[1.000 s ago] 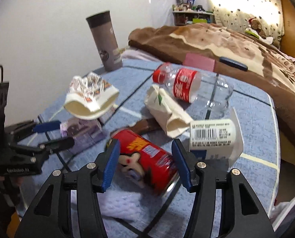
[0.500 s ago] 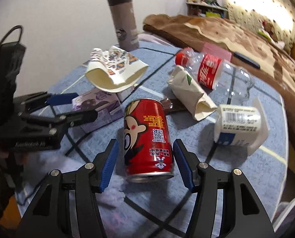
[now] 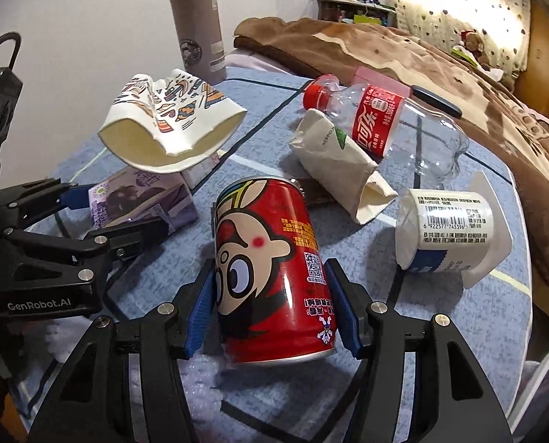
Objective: Collect trash
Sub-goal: 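Grasp the red cartoon can with the right gripper while the left grasps the grape juice box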
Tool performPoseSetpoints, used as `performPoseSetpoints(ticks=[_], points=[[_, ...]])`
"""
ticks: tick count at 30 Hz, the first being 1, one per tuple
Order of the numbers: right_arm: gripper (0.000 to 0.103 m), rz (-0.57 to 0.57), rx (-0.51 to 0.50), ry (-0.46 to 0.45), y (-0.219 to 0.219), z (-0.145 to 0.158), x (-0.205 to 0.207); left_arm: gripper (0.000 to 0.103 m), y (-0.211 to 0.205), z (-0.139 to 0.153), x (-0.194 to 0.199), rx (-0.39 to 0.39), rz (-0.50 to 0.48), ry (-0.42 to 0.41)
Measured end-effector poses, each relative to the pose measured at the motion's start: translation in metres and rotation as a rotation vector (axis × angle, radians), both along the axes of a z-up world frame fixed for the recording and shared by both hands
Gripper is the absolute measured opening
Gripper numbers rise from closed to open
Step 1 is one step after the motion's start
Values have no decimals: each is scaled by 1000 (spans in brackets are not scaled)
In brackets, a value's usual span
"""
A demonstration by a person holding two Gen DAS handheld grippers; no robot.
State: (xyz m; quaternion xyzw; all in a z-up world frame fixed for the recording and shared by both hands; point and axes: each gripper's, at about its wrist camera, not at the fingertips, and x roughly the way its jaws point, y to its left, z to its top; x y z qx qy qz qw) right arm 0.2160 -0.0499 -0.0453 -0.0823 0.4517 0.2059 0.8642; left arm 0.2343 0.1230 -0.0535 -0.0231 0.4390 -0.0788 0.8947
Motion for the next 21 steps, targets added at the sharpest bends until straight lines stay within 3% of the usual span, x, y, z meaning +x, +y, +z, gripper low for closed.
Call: performPoseSetpoints(ticks=[3, 9, 21], points=[[58, -12, 16, 14, -2, -3, 2, 65, 0, 0, 0, -9, -6, 4], [54, -31, 40, 21, -2, -4, -1, 62, -1, 0, -2, -6, -7, 2], [54, -58, 74, 12, -6, -2, -5, 60, 0, 4, -17, -20, 24, -11]])
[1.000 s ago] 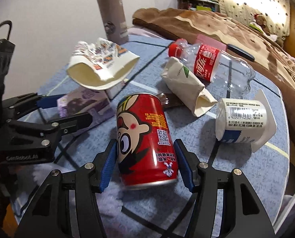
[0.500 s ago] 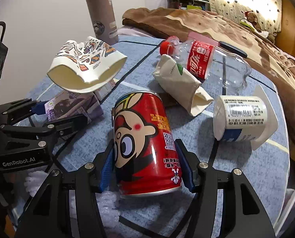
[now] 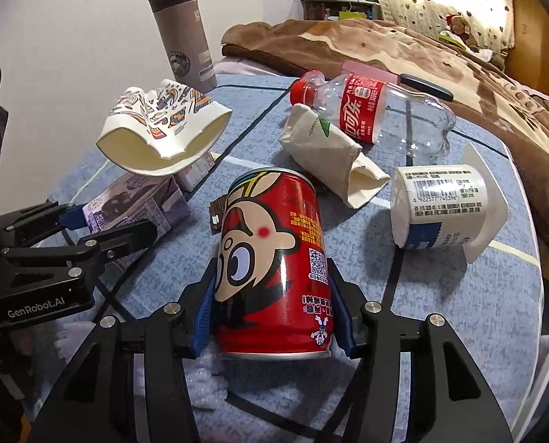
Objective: Collect trash
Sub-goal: 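Grasp the red cartoon can with the right gripper while the left grasps the grape juice box, then carry the red can and grape juice box over the wastebasket with both grippers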
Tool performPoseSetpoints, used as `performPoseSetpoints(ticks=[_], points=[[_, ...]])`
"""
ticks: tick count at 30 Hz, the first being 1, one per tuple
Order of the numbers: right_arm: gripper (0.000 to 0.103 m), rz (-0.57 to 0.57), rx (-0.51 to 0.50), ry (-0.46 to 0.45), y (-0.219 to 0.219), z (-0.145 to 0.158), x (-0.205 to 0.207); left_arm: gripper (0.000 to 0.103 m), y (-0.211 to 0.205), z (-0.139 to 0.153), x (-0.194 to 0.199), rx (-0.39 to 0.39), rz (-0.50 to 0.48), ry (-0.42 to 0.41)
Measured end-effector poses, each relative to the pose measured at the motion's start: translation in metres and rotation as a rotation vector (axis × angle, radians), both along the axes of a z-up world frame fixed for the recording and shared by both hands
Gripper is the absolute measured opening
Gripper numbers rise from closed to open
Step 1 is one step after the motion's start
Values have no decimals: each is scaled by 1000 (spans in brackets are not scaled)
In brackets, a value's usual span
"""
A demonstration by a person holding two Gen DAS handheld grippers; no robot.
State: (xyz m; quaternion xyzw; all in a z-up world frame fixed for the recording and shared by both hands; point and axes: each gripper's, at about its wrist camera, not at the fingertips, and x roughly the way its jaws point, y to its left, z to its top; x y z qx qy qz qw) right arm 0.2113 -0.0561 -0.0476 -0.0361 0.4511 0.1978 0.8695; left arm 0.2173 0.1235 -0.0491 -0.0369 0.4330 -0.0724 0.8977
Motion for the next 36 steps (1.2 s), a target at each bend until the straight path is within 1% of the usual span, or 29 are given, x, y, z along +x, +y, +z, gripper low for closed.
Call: performPoseSetpoints(ticks=[4, 7, 10, 16, 18, 21, 27, 32, 36], points=[[54, -10, 12, -11, -3, 3, -2, 59, -2, 3, -6, 1, 3, -8], [54, -12, 18, -11, -3, 3, -4, 59, -5, 1, -7, 10, 2, 1], [54, -10, 17, -13, -3, 2, -6, 59, -5, -5, -2, -16, -8, 25], [54, -13, 18, -10, -4, 2, -6, 61, -9, -9, 9, 25, 16, 32], [54, -15, 21, -9, -5, 2, -5, 58, -8, -9, 10, 17, 20, 29], [54, -19, 24, -8, -7, 2, -5, 58, -5, -8, 9, 12, 36, 30], [54, -35, 43, -25, -13, 6, -10, 58, -8, 7, -8, 16, 28, -11], [54, -53, 63, -43, -20, 13, -20, 58, -24, 25, -28, 22, -1, -63], [54, -76, 81, -67, -32, 21, -30, 58, -39, 35, -38, 29, -29, -86]])
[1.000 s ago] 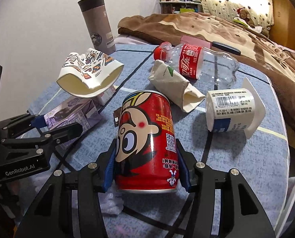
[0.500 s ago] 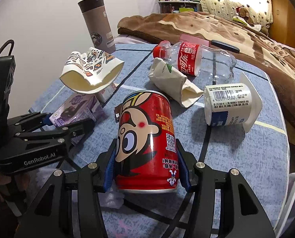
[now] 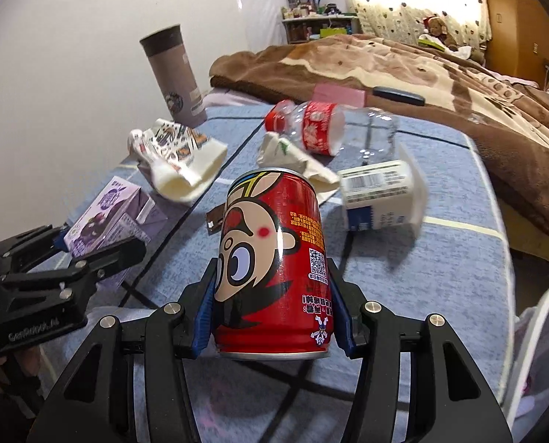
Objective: Collect trash
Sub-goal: 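Carry the red can and grape juice box over the wastebasket with both grippers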
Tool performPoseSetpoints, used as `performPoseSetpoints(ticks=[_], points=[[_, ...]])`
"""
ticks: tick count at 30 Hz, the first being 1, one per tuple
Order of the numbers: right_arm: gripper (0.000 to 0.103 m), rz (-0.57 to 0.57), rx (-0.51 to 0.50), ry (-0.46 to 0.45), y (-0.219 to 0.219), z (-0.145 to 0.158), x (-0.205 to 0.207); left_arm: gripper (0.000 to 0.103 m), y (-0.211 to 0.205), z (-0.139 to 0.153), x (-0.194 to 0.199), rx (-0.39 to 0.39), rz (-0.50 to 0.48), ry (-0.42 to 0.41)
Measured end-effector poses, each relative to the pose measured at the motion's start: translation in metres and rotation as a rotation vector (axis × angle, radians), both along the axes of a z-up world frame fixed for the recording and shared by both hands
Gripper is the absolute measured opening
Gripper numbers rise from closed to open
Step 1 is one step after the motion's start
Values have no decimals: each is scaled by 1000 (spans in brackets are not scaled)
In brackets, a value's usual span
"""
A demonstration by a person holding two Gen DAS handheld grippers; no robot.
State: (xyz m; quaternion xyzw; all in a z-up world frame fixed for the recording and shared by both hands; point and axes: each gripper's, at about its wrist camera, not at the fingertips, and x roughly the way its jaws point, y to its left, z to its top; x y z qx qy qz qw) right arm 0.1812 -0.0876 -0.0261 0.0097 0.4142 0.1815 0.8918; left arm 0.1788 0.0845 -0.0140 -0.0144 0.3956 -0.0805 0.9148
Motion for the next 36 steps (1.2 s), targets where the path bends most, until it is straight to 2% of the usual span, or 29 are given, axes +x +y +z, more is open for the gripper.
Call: performPoseSetpoints(ticks=[17, 28, 36], points=[[54, -171, 42, -65, -81, 26, -31, 58, -97, 25, -26, 8, -161, -64], [54, -359, 21, -67, -155, 24, -53, 58, -189, 21, -28, -19, -328, -48], [54, -472, -2, -25, -202, 11, -71, 58, -256, 12, -31, -20, -445, -11]])
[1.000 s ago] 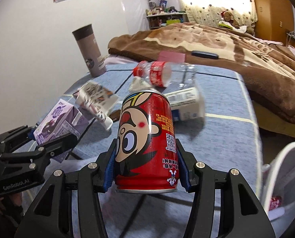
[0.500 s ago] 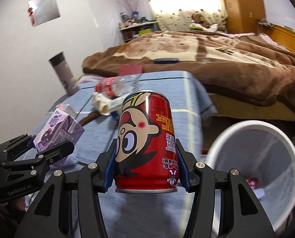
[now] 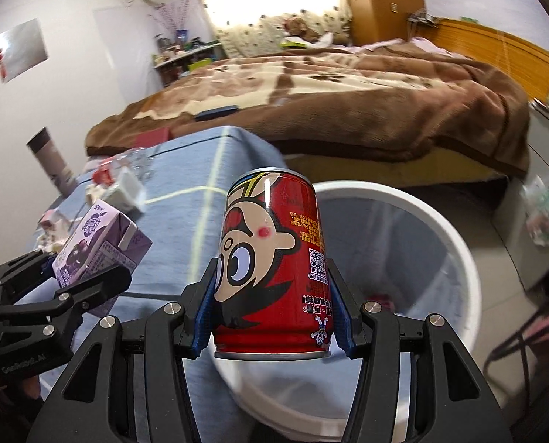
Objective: Collect trash
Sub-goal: 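Carry the red can and grape juice box over the wastebasket with both grippers, then open both grippers to drop the can and juice box into the wastebasket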
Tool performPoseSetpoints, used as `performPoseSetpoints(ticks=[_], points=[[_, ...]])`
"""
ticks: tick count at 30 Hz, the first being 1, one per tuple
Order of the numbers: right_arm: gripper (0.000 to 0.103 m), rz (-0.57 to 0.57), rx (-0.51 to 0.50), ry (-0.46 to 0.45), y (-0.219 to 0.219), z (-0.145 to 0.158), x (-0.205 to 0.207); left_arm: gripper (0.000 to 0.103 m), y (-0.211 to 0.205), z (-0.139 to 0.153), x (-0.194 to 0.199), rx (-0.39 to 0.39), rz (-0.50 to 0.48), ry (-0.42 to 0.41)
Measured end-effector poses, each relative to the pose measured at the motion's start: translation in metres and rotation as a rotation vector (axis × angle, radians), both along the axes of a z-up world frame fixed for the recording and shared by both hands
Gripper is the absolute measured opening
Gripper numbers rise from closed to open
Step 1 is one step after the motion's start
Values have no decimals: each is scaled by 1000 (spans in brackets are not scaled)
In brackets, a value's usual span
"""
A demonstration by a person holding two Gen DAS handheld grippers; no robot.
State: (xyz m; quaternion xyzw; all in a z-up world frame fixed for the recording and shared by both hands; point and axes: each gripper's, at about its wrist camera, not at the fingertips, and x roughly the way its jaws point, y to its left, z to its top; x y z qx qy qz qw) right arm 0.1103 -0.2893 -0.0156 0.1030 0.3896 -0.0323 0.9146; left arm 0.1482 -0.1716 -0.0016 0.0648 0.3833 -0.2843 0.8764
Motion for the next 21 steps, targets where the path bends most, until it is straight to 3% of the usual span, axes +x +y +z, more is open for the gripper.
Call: performPoseSetpoints(ticks=[14, 17, 21], points=[[54, -108, 21, 126, -51, -30, -7, 58, -62, -19, -2, 22, -100, 64], [55, -131, 5, 136, -56, -34, -7, 69, -63, -22, -2, 37, -91, 62], [59, -145, 9, 116, -62, -30, -13, 70, -59, -20, -1, 13, -86, 68]])
